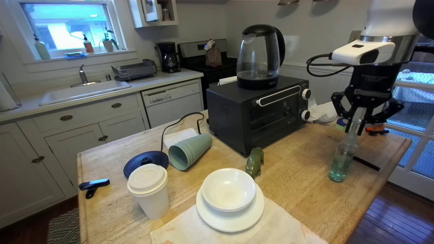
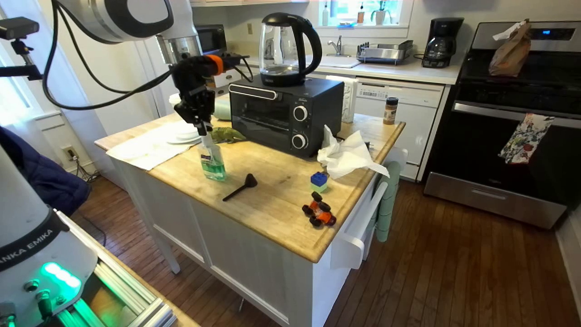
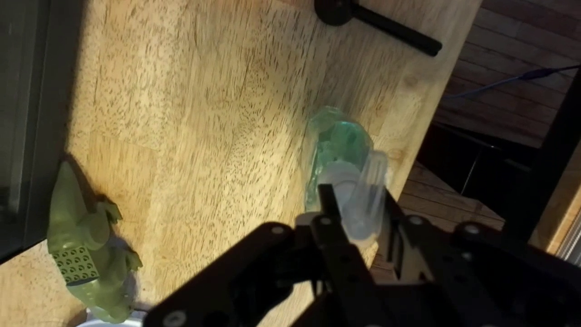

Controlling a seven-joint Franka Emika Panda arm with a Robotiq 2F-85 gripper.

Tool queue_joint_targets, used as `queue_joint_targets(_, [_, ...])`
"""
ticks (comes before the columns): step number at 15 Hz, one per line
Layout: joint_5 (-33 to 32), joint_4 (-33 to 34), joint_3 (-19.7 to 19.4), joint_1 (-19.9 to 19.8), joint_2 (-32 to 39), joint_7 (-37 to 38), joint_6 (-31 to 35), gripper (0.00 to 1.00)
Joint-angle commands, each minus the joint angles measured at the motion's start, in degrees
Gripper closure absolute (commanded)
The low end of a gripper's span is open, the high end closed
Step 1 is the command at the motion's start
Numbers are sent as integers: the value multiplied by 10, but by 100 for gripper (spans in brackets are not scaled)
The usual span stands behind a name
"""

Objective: Turn the pump bottle to the right

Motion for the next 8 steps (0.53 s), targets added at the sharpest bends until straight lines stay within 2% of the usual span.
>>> queue_joint_targets(1, [-34,18,10,-6,9,61,-15,44])
queue_joint_targets(6, [-44,21,7,-1,-1,97,-21,9])
queue_joint_targets(7, [-47,21,2,1,-4,77,-22,2])
queue_joint_targets(8, [-48,23,-2,3,-7,60,-21,0])
